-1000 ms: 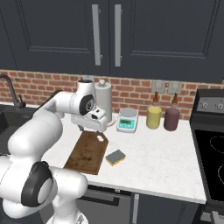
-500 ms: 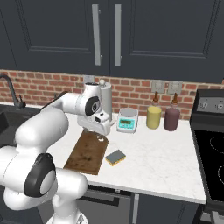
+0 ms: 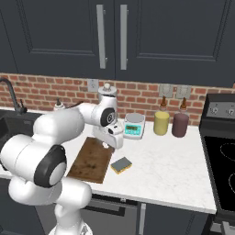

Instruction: Pick up the sponge from the counter and clean the cutting board by briefly scrubbing or pressing down on the cutting board. Once finished, release the sponge.

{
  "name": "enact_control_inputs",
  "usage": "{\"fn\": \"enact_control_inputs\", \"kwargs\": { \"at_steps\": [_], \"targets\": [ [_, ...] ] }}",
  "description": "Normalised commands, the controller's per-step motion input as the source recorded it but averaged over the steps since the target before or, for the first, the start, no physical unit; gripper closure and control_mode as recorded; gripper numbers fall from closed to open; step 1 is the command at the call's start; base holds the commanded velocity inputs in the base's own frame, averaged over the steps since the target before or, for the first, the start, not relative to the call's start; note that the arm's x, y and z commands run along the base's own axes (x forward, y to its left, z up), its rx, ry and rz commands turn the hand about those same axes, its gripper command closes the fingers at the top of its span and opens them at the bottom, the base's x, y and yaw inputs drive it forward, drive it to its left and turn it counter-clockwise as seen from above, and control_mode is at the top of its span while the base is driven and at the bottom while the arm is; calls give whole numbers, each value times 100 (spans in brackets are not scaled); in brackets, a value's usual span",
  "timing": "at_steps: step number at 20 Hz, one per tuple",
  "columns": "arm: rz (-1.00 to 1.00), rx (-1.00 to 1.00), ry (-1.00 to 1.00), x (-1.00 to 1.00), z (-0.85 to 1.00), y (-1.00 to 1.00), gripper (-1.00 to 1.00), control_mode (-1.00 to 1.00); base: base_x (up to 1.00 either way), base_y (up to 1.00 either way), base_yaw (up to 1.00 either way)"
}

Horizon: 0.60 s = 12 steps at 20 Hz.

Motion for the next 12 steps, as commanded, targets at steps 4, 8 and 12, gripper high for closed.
{"fn": "enact_control_inputs", "kwargs": {
  "at_steps": [4,8,12],
  "targets": [
    [-3,0,0,15,-51,-23,-100,-100,0,0,0],
    [-1,0,0,11,-35,-23,-100,-100,0,0,0],
    [-1,0,0,4,-25,-29,-100,-100,0,0,0]
  ]
}}
